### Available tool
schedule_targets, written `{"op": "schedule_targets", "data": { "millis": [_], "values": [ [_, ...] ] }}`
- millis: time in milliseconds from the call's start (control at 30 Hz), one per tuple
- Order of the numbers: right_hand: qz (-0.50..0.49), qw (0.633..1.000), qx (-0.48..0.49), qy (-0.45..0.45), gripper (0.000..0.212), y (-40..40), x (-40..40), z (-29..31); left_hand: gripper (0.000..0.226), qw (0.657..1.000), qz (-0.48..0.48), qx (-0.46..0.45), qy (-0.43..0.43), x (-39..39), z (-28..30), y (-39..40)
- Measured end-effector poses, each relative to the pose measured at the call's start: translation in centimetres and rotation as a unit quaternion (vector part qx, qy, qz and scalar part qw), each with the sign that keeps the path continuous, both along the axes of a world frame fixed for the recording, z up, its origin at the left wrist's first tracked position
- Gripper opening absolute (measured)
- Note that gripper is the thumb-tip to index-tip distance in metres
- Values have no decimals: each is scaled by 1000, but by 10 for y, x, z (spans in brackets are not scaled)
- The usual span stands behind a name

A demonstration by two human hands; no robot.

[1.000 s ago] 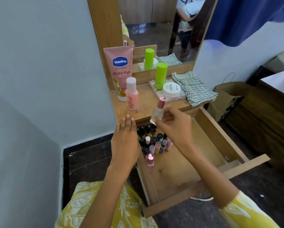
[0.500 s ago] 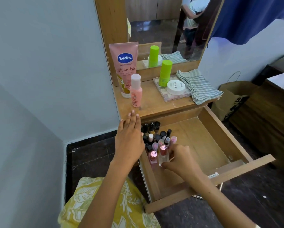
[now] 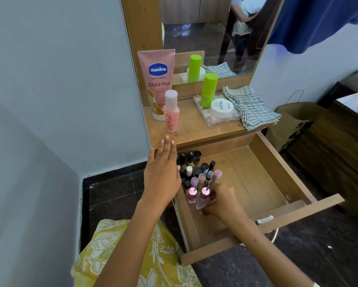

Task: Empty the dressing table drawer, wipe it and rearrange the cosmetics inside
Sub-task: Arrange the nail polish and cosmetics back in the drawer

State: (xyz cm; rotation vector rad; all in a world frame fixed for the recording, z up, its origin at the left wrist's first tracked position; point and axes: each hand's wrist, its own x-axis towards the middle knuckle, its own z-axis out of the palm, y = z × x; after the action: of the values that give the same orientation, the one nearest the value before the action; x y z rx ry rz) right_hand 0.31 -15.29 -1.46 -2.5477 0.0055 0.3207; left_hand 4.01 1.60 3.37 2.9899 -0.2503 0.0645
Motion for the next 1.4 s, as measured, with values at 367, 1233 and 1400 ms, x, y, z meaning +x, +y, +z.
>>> {"op": "schedule_targets", "data": {
  "millis": [367, 1233, 1400],
  "values": [
    [-17, 1000, -2, 6, 41, 16, 10, -4, 63, 1000, 6, 1, 3, -2, 1, -2],
    [-120, 910, -74, -390, 66, 11, 148, 87, 66, 1000, -25, 1, -7, -2, 0, -21],
    [-161, 896, -122, -395, 68, 18, 171, 88, 66, 1000, -22, 11, 0, -1, 1, -21]
  ]
}}
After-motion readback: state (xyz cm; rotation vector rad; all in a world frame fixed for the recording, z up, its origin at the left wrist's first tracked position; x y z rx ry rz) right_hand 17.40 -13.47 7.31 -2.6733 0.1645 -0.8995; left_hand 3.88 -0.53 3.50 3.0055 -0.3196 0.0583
